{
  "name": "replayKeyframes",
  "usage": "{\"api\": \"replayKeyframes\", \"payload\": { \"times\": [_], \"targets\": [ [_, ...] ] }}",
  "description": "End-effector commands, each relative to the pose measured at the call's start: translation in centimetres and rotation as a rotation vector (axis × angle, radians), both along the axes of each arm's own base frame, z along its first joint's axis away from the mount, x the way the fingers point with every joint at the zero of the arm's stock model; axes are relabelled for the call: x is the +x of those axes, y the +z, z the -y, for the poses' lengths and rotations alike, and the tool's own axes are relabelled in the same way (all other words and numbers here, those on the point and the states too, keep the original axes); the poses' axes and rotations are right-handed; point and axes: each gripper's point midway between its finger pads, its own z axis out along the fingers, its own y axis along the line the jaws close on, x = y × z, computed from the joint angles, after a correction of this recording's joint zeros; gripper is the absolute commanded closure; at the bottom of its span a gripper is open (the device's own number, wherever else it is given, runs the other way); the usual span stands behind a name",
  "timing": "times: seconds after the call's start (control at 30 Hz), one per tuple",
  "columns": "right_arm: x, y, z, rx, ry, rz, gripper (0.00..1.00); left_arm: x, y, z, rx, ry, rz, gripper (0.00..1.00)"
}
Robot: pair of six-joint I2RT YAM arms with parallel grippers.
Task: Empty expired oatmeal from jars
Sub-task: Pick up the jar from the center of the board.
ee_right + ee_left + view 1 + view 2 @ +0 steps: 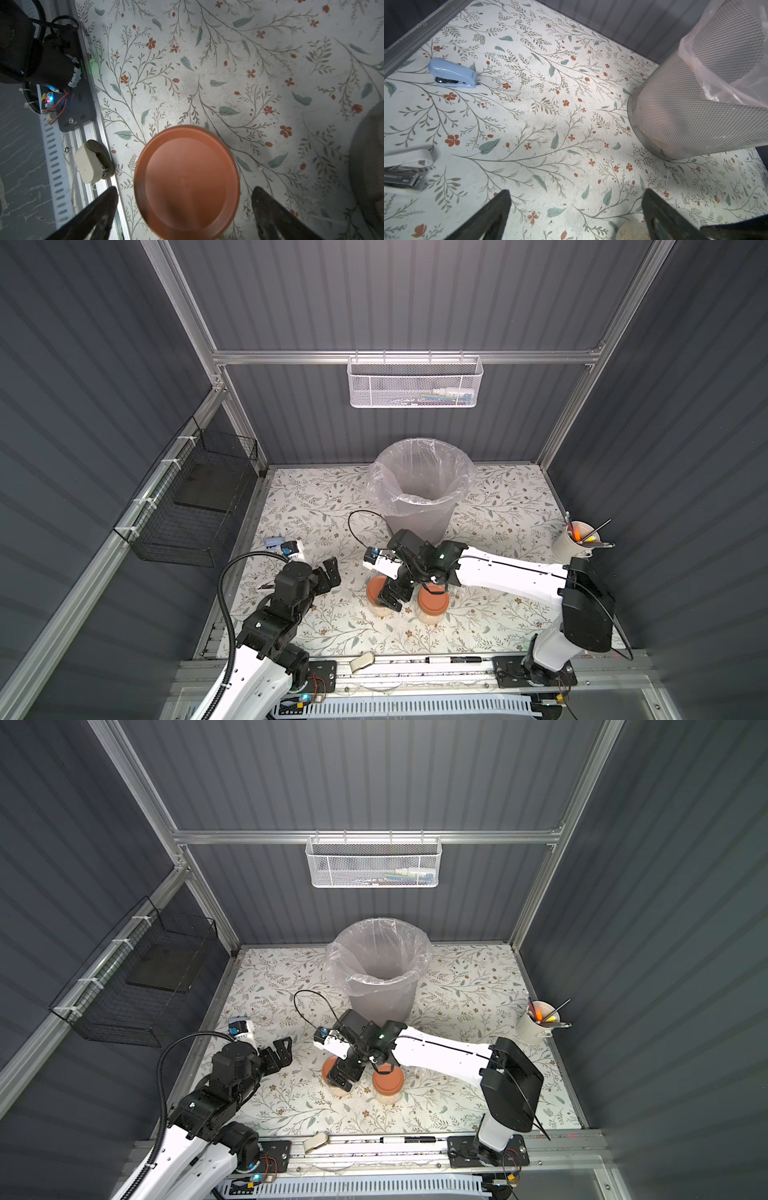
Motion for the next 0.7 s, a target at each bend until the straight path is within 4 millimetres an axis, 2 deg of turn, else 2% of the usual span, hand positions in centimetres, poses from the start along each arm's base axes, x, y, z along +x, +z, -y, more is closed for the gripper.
{"api": "replayKeyframes", "payload": {
  "times": [0.0,0.2,0.43,0.57,0.67],
  "targets": [
    [0.3,-0.5,-0.9,0.036,0.007,0.017,0.01,-0.3,-0.9,-0.5,0.005,0.026,-0.021,0.01],
    [0.1,-2.8,-1.1,0.011,0.019,0.016,0.01,-0.1,-1.4,-0.2,-0.004,0.022,-0.026,0.00],
    [0.8,-4.5,-0.8,-0.047,0.015,0.061,0.02,0.0,-1.4,0.1,0.003,0.001,-0.025,0.00],
    [0.9,-5.1,-0.5,-0.064,0.000,0.059,0.13,0.1,-2.2,-0.3,0.027,0.020,-0.048,0.01],
    [1.6,-5.3,-0.2,-0.071,-0.031,0.077,0.24,0.4,-2.3,0.4,0.014,-0.012,-0.029,0.01]
  ]
}}
